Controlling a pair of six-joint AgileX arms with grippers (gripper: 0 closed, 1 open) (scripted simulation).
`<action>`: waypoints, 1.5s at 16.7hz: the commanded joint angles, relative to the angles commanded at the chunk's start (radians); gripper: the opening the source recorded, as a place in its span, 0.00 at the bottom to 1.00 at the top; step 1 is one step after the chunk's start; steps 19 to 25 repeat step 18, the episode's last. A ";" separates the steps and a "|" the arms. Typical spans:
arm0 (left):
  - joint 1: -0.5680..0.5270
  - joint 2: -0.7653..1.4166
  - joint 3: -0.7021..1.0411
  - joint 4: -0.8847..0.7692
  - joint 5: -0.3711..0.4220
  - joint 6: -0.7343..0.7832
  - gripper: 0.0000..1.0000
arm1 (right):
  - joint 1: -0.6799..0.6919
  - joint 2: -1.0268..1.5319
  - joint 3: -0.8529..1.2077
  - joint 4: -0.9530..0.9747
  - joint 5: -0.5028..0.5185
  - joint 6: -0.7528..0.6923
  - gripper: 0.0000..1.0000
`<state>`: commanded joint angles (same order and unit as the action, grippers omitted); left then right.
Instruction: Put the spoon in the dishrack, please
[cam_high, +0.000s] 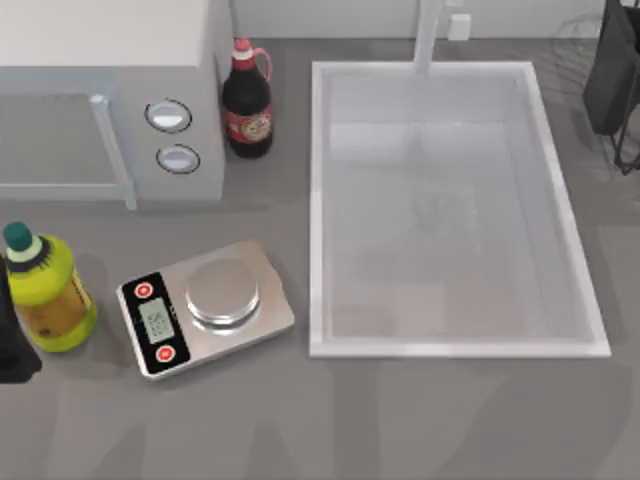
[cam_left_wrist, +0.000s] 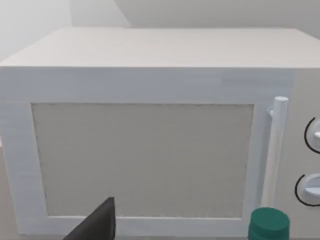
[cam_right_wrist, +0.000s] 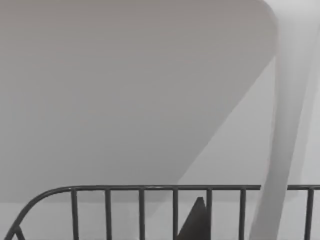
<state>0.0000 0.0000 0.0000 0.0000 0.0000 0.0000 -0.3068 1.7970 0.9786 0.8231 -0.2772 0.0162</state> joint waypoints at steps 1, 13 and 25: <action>0.000 0.000 0.000 0.000 0.000 0.000 1.00 | 0.000 0.000 0.000 0.000 0.000 0.000 0.15; 0.000 0.000 0.000 0.000 0.000 0.000 1.00 | 0.000 0.000 0.000 0.000 0.000 0.000 1.00; 0.000 0.000 0.000 0.000 0.000 0.000 1.00 | 0.000 0.000 0.000 0.000 0.000 0.000 1.00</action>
